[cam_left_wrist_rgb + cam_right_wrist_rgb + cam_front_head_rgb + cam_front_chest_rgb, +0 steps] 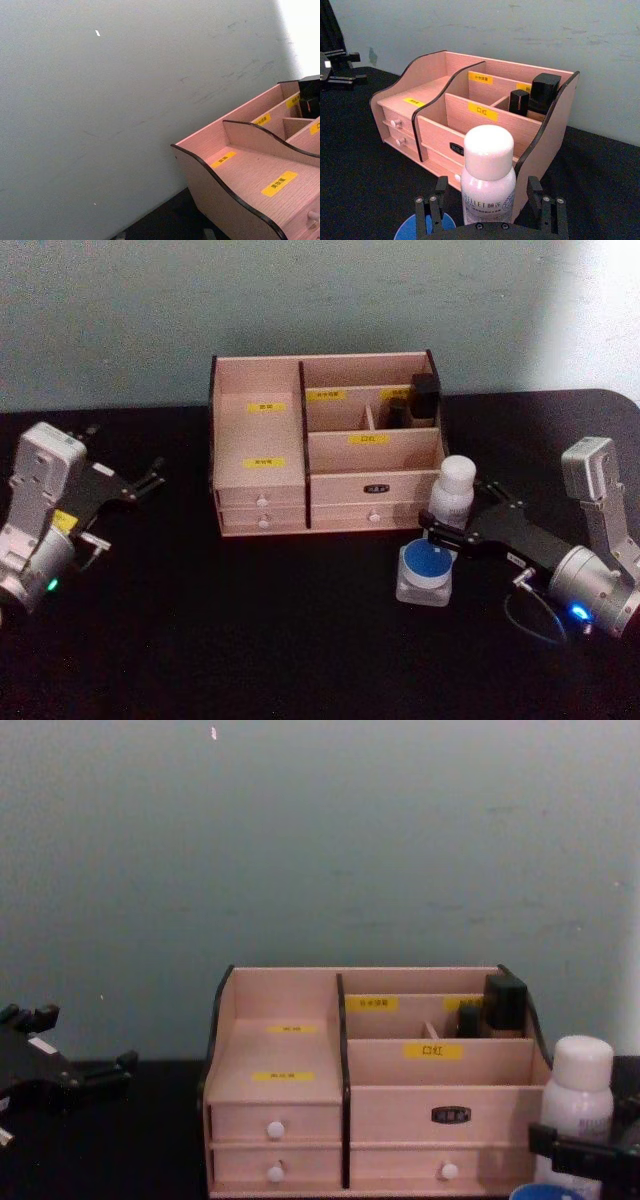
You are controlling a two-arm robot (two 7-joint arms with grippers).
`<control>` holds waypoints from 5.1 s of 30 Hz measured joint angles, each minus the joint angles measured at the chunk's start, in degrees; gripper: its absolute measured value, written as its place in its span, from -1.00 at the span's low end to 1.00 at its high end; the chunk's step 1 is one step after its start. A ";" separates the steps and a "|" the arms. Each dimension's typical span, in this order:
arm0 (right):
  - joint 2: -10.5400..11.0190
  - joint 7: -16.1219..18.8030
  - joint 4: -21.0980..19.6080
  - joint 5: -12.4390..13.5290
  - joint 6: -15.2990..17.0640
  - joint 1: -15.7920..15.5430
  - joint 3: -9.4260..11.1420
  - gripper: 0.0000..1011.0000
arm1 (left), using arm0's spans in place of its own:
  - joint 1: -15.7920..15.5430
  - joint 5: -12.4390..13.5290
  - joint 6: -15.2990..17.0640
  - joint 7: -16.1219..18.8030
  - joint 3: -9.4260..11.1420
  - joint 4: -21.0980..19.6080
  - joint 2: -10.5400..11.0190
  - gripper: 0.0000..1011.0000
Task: Pick up the facial cleanser and watermelon frost from the table and place them into the tiered storage box.
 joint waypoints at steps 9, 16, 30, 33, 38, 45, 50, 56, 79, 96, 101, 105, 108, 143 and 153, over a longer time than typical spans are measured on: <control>-0.15 -0.07 0.20 0.46 0.69 0.21 -0.08 0.98 | 0.00 0.00 0.00 0.00 0.00 0.00 0.00 0.98; -0.15 -0.08 0.20 0.46 0.65 0.21 -0.07 0.98 | 0.00 0.00 0.00 0.00 0.00 0.00 0.00 0.98; -0.13 -0.08 0.18 0.43 0.54 0.16 -0.04 0.93 | 0.01 0.00 0.00 0.00 0.00 0.00 0.00 0.98; -0.13 -0.08 0.17 0.42 0.52 0.15 -0.04 0.80 | 0.01 0.00 0.00 0.00 0.00 0.00 0.00 0.98; -0.13 -0.08 0.15 0.40 0.49 0.15 -0.04 0.53 | 0.01 0.00 0.00 0.00 0.00 0.00 0.00 0.98; -0.13 -0.08 0.15 0.37 0.46 0.15 -0.03 0.19 | 0.00 0.00 0.00 0.00 0.00 0.00 0.00 0.98; -0.12 -0.08 0.15 0.36 0.46 0.15 -0.04 0.18 | 0.00 0.00 0.00 0.00 0.00 0.00 0.00 0.98; -0.13 -0.08 0.15 0.36 0.46 0.15 -0.04 0.18 | 0.00 0.00 0.00 0.00 0.00 0.00 0.00 0.98; 0.95 -0.26 -2.74 0.87 -0.17 -1.17 1.07 0.18 | 0.00 0.00 0.00 0.01 0.00 0.00 0.00 0.98; 3.00 0.80 -9.02 4.99 1.52 -1.72 3.00 0.18 | 0.00 0.00 0.00 0.00 0.00 0.00 0.00 0.98; 3.27 1.51 -9.30 6.21 1.77 -0.68 2.56 0.18 | 0.00 0.00 0.00 0.00 0.00 0.00 0.00 0.98; 3.32 2.02 -9.19 6.77 1.72 0.41 1.88 0.18 | 0.00 0.00 0.00 0.00 0.00 0.00 0.00 0.98; 3.31 2.41 -8.82 7.05 1.57 1.33 1.32 0.18 | 0.00 0.00 0.00 0.00 0.00 0.00 0.00 0.98; -1.11 5.84 4.44 6.33 -1.42 15.23 -5.19 0.18 | 0.00 0.00 0.00 0.00 0.00 0.00 0.00 0.98; -2.56 6.44 6.72 6.38 -1.98 17.60 -5.99 0.18 | 0.00 0.00 0.00 0.00 0.00 0.00 0.00 0.98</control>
